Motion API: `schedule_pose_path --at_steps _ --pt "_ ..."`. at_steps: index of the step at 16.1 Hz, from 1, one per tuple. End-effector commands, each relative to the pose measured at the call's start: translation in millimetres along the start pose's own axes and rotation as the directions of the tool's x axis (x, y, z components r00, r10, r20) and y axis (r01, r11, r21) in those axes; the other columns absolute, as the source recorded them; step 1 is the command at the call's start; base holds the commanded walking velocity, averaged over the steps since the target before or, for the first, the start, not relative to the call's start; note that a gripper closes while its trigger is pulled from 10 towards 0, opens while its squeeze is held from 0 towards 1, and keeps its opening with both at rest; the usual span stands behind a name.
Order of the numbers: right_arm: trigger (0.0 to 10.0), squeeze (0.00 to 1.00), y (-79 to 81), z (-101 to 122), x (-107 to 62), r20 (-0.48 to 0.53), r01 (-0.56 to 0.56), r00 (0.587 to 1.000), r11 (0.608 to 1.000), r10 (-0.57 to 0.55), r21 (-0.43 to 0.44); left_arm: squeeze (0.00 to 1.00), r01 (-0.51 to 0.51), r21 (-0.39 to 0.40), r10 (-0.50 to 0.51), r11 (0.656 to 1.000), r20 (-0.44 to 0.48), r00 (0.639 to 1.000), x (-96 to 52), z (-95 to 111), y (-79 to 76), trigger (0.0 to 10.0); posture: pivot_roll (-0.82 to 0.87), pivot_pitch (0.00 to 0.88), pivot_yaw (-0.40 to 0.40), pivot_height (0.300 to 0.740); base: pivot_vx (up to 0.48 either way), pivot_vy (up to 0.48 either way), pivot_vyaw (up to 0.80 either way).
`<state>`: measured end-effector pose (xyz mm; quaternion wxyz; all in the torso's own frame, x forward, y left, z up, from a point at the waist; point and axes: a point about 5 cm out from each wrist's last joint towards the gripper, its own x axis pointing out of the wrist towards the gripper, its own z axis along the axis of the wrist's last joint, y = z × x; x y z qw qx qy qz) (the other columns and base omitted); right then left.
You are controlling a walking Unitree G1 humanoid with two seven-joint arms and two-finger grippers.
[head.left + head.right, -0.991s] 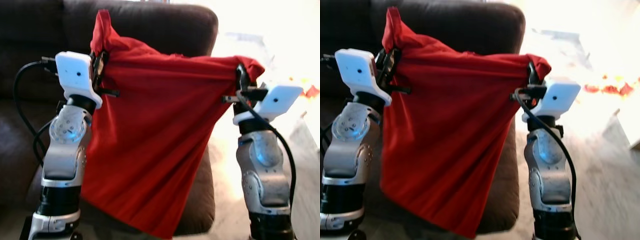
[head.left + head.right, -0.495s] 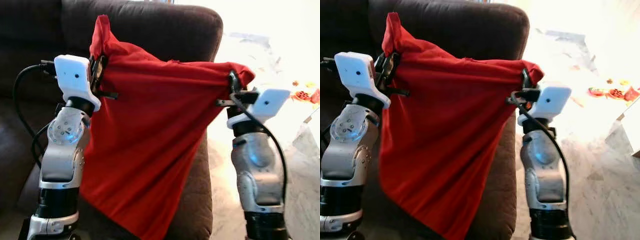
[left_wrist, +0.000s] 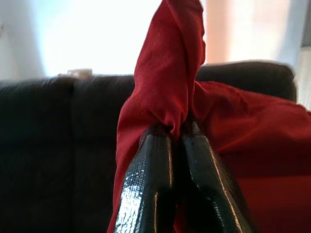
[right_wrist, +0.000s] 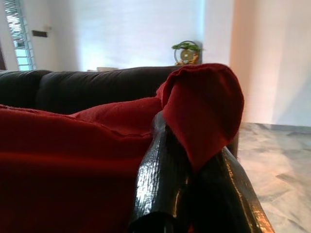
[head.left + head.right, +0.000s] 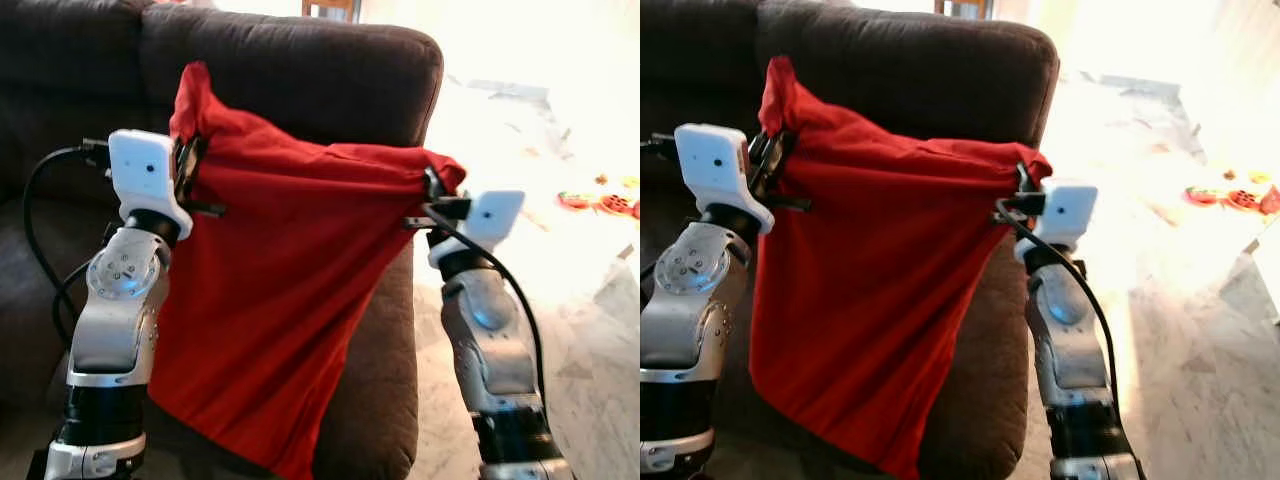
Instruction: Move the pillow to the sofa from floor
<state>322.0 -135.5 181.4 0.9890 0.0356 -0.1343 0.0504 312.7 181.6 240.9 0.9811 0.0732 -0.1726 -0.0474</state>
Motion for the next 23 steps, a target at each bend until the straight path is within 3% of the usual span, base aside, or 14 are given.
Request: schedule_pose_path --at_steps 1,3,7,13,19,23 --pt "10.0 0.00 -1.9 9 5.6 0.046 0.000 0.999 1.000 0.000 -0.007 0.00 -0.051 0.026 0.050 0.998 0.022 0.998 0.3 4 11.5 10.0 0.14 0.055 -0.074 0.740 0.000 0.000 0.00" --pt "10.0 0.00 -2.1 14 12.8 0.071 -0.004 0.997 1.000 0.005 -0.009 0.00 -0.064 0.023 0.064 0.998 0.036 0.997 3.7 6 16.1 10.0 0.14 0.054 -0.074 0.740 0.000 0.000 0.00" --pt "10.0 0.00 0.4 44 25.0 0.184 -0.014 0.983 1.000 0.016 -0.012 0.00 -0.130 0.002 0.128 0.992 0.172 0.977 8.8 32 25.3 10.0 0.13 0.054 -0.075 0.740 0.000 0.000 0.00" --pt "10.0 0.00 -2.5 73 39.6 0.280 -0.010 0.960 1.000 0.016 -0.024 0.00 -0.128 0.004 0.125 0.992 0.184 0.975 14.8 33 26.1 10.0 0.13 0.055 -0.078 0.740 0.000 0.000 0.00" --pt "10.0 0.00 -14.0 54 38.0 0.201 0.045 0.979 0.998 -0.035 -0.045 0.00 -0.051 0.014 0.049 0.999 0.122 0.991 32.9 21 24.7 10.0 0.13 0.059 -0.071 0.740 0.000 0.000 0.00" --pt "10.0 0.00 -14.8 54 40.6 0.203 0.058 0.978 0.998 -0.049 -0.040 0.00 -0.079 0.022 0.075 0.997 0.149 0.986 39.8 26 34.0 10.0 0.13 0.062 -0.072 0.740 0.000 0.000 0.00"
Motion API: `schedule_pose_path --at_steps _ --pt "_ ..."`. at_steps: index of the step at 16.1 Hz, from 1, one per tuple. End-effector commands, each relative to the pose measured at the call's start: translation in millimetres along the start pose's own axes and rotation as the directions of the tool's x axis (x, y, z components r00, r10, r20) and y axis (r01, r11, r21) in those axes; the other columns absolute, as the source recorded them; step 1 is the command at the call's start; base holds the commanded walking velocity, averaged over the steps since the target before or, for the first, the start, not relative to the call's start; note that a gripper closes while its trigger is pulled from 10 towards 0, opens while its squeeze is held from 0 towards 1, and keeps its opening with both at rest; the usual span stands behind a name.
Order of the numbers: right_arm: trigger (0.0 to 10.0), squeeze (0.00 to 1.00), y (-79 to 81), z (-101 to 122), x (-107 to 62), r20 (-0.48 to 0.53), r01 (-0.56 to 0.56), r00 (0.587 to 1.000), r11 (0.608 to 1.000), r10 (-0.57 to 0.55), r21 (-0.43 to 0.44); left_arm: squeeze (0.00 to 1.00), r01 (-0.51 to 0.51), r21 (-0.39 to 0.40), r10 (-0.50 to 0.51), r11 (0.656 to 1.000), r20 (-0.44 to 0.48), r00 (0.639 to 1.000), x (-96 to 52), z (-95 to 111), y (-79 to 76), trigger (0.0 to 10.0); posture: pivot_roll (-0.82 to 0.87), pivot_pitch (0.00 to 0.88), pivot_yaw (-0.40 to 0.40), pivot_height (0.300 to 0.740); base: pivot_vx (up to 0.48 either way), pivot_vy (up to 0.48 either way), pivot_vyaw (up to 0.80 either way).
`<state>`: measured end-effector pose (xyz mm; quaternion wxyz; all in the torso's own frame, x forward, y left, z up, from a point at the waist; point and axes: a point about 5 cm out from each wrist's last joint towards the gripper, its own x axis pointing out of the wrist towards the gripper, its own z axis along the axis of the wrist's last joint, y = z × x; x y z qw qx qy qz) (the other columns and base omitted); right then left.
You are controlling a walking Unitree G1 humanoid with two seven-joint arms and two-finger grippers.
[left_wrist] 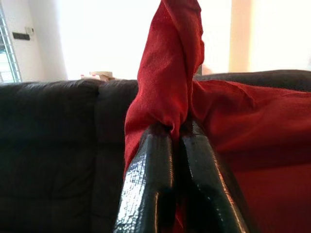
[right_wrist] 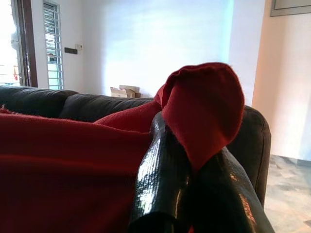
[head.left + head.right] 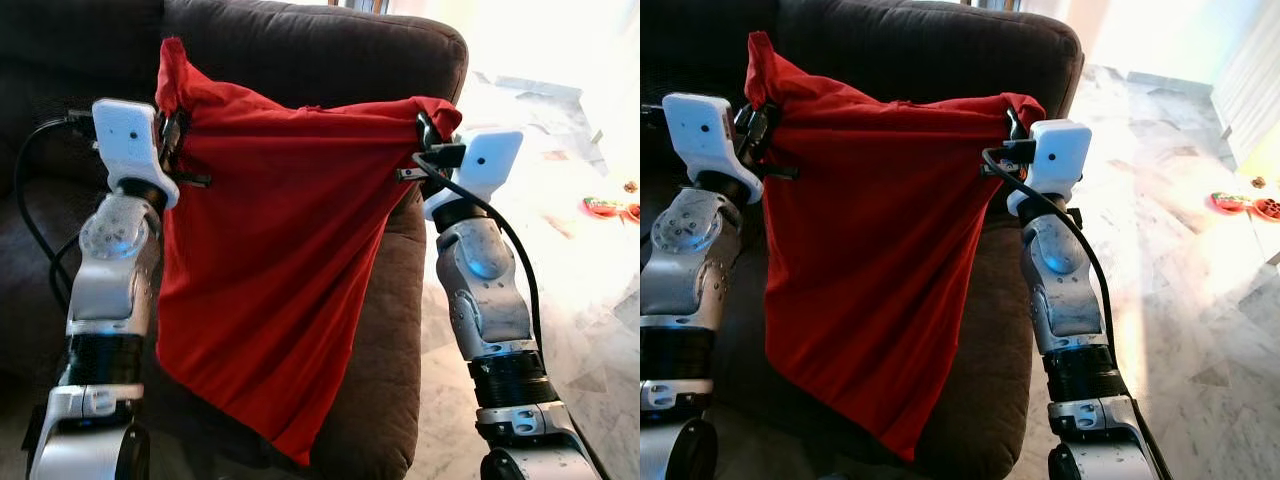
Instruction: Move the pillow to the sofa from floor
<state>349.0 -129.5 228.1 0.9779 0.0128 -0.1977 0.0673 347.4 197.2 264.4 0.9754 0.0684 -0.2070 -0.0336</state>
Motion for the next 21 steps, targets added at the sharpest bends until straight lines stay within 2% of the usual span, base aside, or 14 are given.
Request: schedule_pose_path --at_steps 1,3,5,15,21 --pt "10.0 0.00 -21.5 22 7.5 0.099 0.095 0.991 0.995 -0.094 -0.005 0.00 -0.061 0.021 0.058 0.998 0.112 0.992 6.2 25 15.5 10.0 0.13 0.062 -0.072 0.740 0.000 0.000 0.00" --pt "10.0 0.00 -20.5 26 10.1 0.112 0.089 0.990 0.996 -0.087 -0.007 0.00 -0.067 0.015 0.064 0.998 0.135 0.989 6.9 30 15.1 10.0 0.13 0.062 -0.072 0.740 0.000 0.000 0.00" --pt "10.0 0.00 -18.5 25 9.2 0.110 0.084 0.990 0.996 -0.083 -0.002 0.00 -0.049 0.010 0.048 0.999 0.141 0.989 3.1 28 7.9 10.0 0.13 0.065 -0.075 0.740 0.000 0.000 0.00" --pt "10.0 0.00 -14.4 20 4.4 0.098 0.077 0.992 0.997 -0.078 0.011 0.00 -0.018 0.007 0.017 1.000 0.136 0.991 4.1 26 1.7 10.0 0.13 0.062 -0.072 0.740 0.245 0.000 0.00" --pt "10.0 0.00 -14.5 15 -0.7 0.081 0.084 0.993 0.996 -0.085 0.016 0.00 0.019 -0.026 -0.015 0.999 0.136 0.991 -1.2 23 -6.8 10.0 0.13 0.060 -0.074 0.740 0.000 0.000 0.00"
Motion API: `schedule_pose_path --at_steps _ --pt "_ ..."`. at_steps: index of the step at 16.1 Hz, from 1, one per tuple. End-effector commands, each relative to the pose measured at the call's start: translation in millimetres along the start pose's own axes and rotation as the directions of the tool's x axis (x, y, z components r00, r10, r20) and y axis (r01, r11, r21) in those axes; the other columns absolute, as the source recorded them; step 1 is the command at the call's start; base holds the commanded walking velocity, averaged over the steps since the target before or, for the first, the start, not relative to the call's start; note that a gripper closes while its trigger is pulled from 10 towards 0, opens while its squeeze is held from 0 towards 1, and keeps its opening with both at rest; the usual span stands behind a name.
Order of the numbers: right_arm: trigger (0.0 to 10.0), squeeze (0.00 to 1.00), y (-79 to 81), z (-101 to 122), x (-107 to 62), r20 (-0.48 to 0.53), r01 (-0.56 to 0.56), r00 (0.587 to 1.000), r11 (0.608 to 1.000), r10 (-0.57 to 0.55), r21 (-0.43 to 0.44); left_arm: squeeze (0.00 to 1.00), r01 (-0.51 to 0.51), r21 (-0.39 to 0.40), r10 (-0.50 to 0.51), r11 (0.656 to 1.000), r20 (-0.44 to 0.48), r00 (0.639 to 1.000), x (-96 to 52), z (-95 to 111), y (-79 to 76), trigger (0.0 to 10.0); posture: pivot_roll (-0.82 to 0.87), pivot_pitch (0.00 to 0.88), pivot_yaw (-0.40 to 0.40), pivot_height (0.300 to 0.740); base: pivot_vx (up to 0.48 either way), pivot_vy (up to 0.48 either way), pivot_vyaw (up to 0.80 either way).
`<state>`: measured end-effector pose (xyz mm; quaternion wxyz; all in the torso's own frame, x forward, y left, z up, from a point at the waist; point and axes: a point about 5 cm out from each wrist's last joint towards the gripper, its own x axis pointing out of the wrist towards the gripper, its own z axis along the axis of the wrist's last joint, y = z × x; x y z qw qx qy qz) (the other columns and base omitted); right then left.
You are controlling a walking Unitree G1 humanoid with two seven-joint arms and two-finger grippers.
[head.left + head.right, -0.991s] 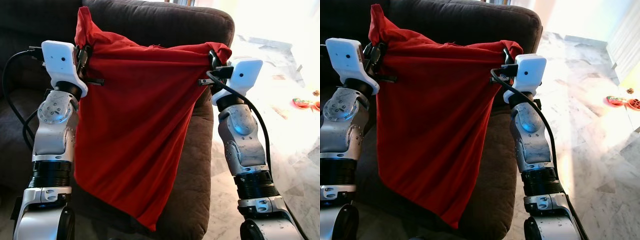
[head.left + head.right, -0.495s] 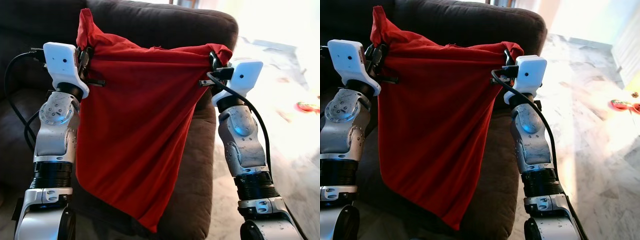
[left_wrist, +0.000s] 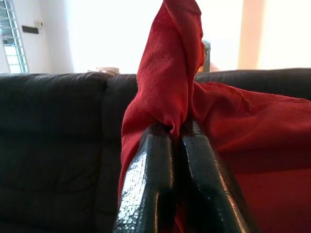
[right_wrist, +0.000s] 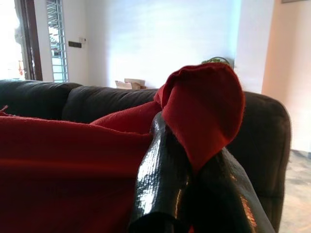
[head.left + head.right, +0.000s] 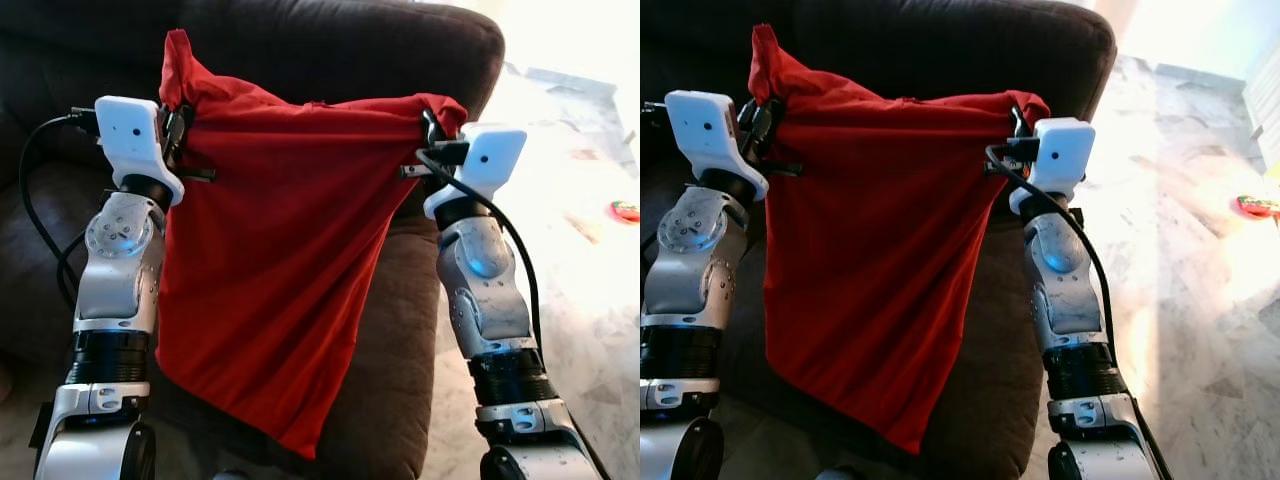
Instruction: Move the pillow to the sofa from floor
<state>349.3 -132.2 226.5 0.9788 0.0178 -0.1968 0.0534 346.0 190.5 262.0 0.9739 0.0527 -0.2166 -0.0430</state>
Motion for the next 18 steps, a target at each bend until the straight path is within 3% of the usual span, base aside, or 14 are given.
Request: schedule_pose_path --at_steps 1,5,12,18 --pt "10.0 0.00 -11.9 16 -0.3 0.080 0.059 0.995 0.998 -0.060 0.012 0.00 0.010 -0.001 -0.010 1.000 0.110 0.994 1.0 23 -0.8 10.0 0.13 0.059 -0.073 0.740 0.000 0.000 0.00" --pt "10.0 0.00 -14.5 15 -3.0 0.077 0.075 0.994 0.997 -0.076 0.011 0.00 0.011 -0.006 -0.011 1.000 0.104 0.994 0.6 22 -0.7 10.0 0.13 0.058 -0.073 0.740 0.000 0.207 -0.46" --pt "10.0 0.00 -13.9 14 -3.0 0.055 0.085 0.995 0.996 -0.086 0.006 0.00 0.027 -0.014 -0.025 1.000 0.095 0.995 -0.1 21 -2.9 10.0 0.13 0.059 -0.072 0.740 0.000 0.325 0.00" --pt "10.0 0.00 -20.5 7 -5.1 0.019 0.118 0.993 0.993 -0.118 -0.006 0.00 0.039 -0.051 -0.036 0.998 0.063 0.997 -1.7 11 -9.6 10.0 0.13 0.052 -0.065 0.740 0.000 0.364 -0.68"
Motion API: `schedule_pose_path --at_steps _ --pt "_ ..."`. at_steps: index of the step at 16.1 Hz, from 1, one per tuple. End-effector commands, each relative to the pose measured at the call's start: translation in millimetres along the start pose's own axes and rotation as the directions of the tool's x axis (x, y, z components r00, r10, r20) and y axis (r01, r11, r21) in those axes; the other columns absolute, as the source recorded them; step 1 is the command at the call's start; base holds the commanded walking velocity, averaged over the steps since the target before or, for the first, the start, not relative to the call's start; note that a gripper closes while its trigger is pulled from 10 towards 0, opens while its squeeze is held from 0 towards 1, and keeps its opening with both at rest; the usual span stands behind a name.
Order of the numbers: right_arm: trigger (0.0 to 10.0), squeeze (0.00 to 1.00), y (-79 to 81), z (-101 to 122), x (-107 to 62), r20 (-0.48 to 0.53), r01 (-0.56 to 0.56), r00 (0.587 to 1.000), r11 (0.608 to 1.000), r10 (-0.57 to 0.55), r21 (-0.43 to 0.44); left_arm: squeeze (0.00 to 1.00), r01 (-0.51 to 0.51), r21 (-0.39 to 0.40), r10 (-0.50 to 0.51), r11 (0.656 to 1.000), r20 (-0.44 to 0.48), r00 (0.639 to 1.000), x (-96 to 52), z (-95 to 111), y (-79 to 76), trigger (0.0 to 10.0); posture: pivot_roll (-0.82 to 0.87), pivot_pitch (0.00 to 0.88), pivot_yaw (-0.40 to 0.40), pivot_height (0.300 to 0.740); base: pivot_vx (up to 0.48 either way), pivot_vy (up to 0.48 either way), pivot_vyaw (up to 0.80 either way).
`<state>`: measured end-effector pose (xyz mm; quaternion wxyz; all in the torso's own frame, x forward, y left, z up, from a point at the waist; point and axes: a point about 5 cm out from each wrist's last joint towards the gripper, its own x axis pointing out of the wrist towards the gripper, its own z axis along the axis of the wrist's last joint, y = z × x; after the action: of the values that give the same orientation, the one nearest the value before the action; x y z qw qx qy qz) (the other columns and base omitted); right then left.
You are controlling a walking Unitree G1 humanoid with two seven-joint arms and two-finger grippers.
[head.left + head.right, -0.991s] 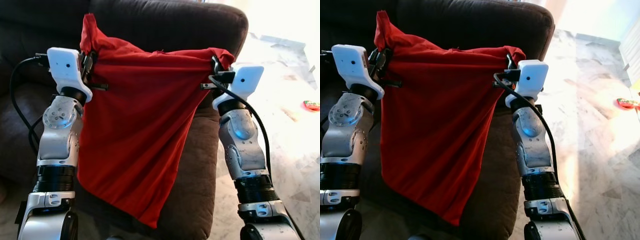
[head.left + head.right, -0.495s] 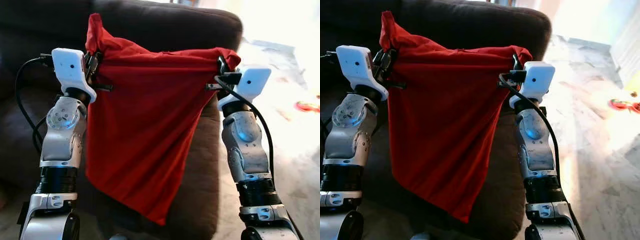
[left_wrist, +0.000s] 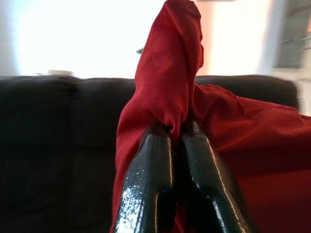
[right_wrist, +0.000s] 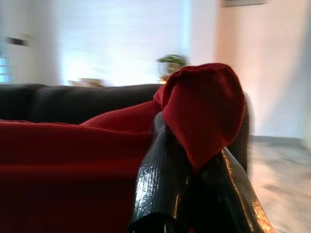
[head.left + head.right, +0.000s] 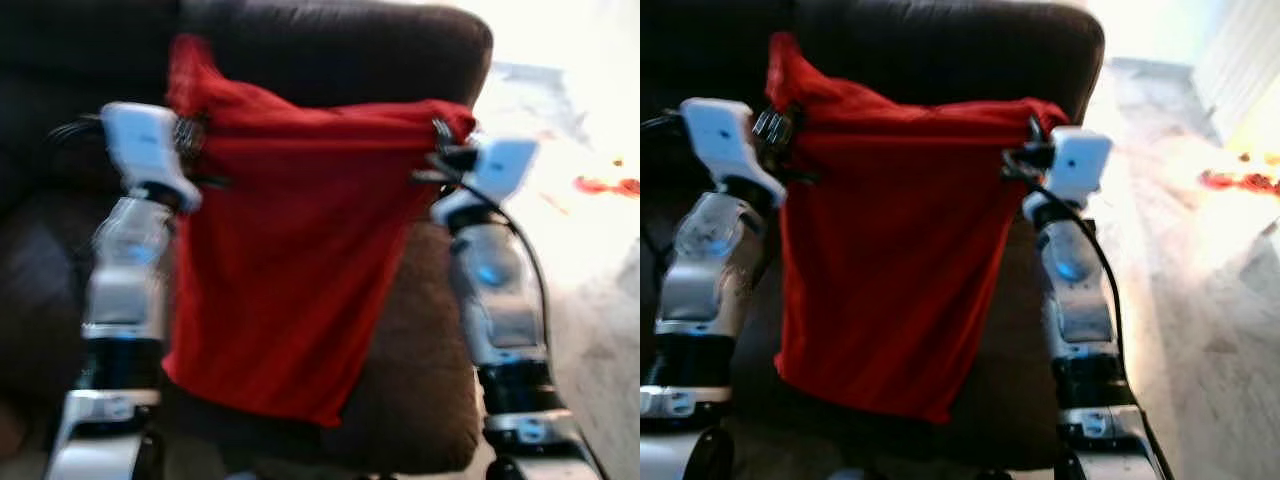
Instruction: Move the pillow to the sofa from floor
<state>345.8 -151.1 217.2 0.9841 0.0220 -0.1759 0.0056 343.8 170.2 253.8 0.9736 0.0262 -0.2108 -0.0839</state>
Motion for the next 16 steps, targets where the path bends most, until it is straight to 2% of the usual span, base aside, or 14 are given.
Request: schedule_pose_path --at_steps 1,4,7,16 --pt "10.0 0.00 -6.6 11 2.8 0.049 0.045 0.998 0.999 -0.044 -0.006 0.00 -0.026 0.000 0.026 1.000 0.058 0.998 -0.1 12 7.7 10.0 0.13 0.053 -0.065 0.740 0.000 0.000 -0.69" --pt "10.0 0.00 -23.7 7 1.5 0.017 0.134 0.991 0.990 -0.133 -0.049 0.00 -0.004 -0.026 0.005 1.000 0.050 0.999 -1.1 8 -2.2 10.0 0.13 0.052 -0.062 0.740 0.000 0.000 -0.69" --pt "10.0 0.00 -31.6 6 -0.9 0.019 0.171 0.985 0.983 -0.170 -0.073 0.00 0.004 -0.040 -0.003 0.999 0.049 0.999 0.3 7 -5.9 10.0 0.13 0.053 -0.059 0.740 0.000 0.000 -0.46" --pt "10.0 0.00 -24.9 6 -0.4 0.026 0.151 0.988 0.985 -0.150 -0.082 0.00 0.018 -0.025 -0.017 1.000 0.067 0.998 3.3 10 -15.4 10.0 0.13 0.049 -0.054 0.740 0.000 0.000 0.00"
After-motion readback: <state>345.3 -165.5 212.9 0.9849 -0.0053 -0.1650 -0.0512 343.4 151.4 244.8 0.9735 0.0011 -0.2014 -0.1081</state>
